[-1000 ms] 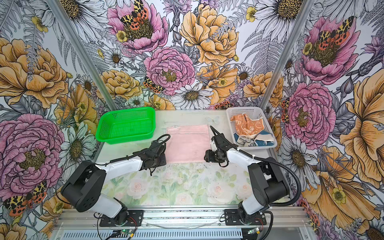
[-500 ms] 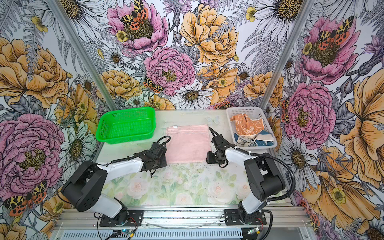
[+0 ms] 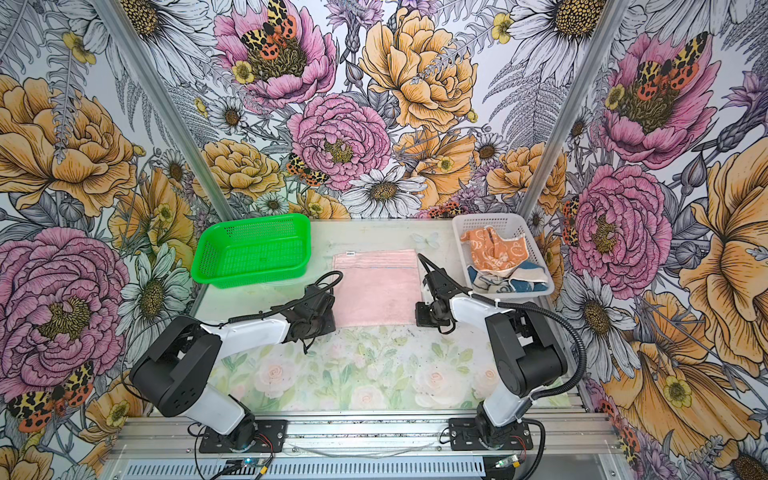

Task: Fold and stack the towels
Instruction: 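Grasp the folded towel's near corners with both grippers, then lift the near corners and fold them over toward the far edge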

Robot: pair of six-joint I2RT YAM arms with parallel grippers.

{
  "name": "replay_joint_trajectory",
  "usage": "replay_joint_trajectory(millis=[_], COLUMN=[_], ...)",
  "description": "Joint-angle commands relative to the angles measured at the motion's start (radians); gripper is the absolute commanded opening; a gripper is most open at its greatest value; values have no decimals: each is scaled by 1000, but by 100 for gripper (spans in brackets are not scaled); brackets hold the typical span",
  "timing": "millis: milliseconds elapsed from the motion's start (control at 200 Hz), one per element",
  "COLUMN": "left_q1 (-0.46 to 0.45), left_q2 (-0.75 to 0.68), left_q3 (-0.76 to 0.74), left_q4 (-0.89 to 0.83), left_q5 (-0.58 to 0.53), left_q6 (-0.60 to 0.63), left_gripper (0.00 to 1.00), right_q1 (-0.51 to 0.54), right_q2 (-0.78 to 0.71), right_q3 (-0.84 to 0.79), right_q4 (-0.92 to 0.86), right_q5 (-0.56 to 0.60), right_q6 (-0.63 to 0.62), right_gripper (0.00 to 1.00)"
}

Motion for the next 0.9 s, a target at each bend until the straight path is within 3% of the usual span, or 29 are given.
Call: replay_joint_trajectory(millis=[0,290,575,750,896], left_q1=[-8,-71,-285,-439,-469], left_q2=[18,-81,-254,-338,-359], left_q3=[3,-63,-211,-246,-230], left_q4=[2,-39,-136,-220,-223], left_q5=[21,19,-88,-159,-155], left_q6=[-1,-39,-222,-351,-361], left_gripper=[0,0,0,0,0], right_q1=[-5,8,123,182,184], right_q2=[-8,-226,-600,-812,-872], right_q3=[-6,-169,-406,-401,-396], right_q4=[3,1,-51,-194,-236], right_q5=[-13,-49,-76,-45,-50], right_q6=[-6,40,227,303,318], right_gripper=[0,0,0,0,0])
